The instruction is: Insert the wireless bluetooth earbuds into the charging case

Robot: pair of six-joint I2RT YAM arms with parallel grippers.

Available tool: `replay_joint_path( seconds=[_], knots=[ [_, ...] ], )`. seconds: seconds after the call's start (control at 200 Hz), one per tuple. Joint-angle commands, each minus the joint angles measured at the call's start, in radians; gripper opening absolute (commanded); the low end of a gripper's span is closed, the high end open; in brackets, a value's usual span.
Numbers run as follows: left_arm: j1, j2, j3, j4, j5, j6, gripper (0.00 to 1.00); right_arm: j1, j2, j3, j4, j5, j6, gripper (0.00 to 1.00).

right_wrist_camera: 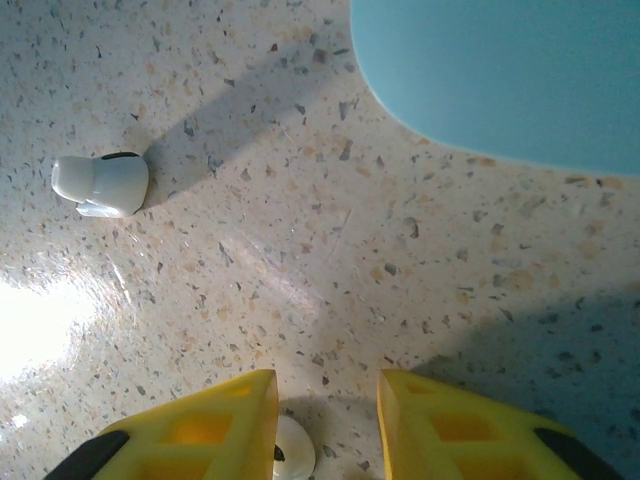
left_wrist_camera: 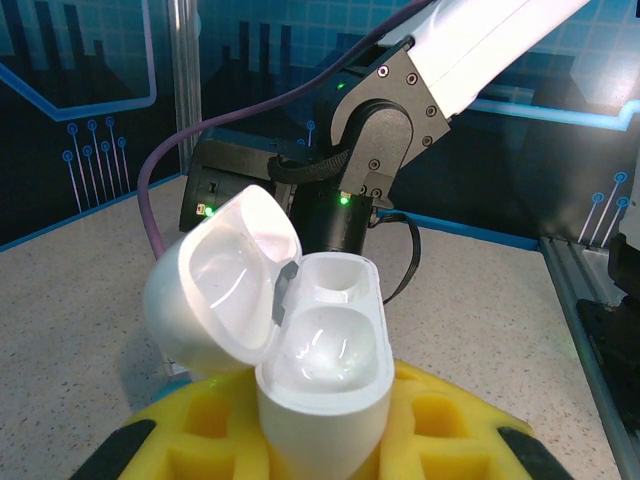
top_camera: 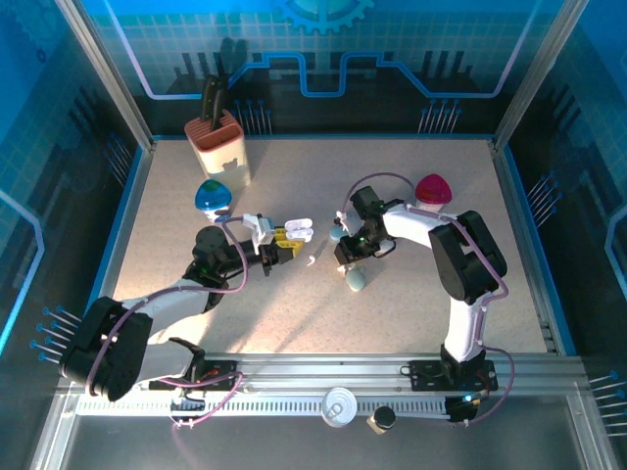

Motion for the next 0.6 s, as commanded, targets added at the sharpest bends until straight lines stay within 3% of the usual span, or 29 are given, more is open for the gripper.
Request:
replay_joint_path(
  seconds=[0.0,0.595],
  knots=[
    [-0.007,-0.002,0.033,-0.004,0.007,0.032,0.08,0.038,0.016,0.005,-0.071,-0.002,-0.061,0.33],
    [-0.008,-0.012,0.045,-0.038,0.003,0.052,0.08,0.106,0.018,0.036,-0.156,0.143,-0.243,0.36]
  ],
)
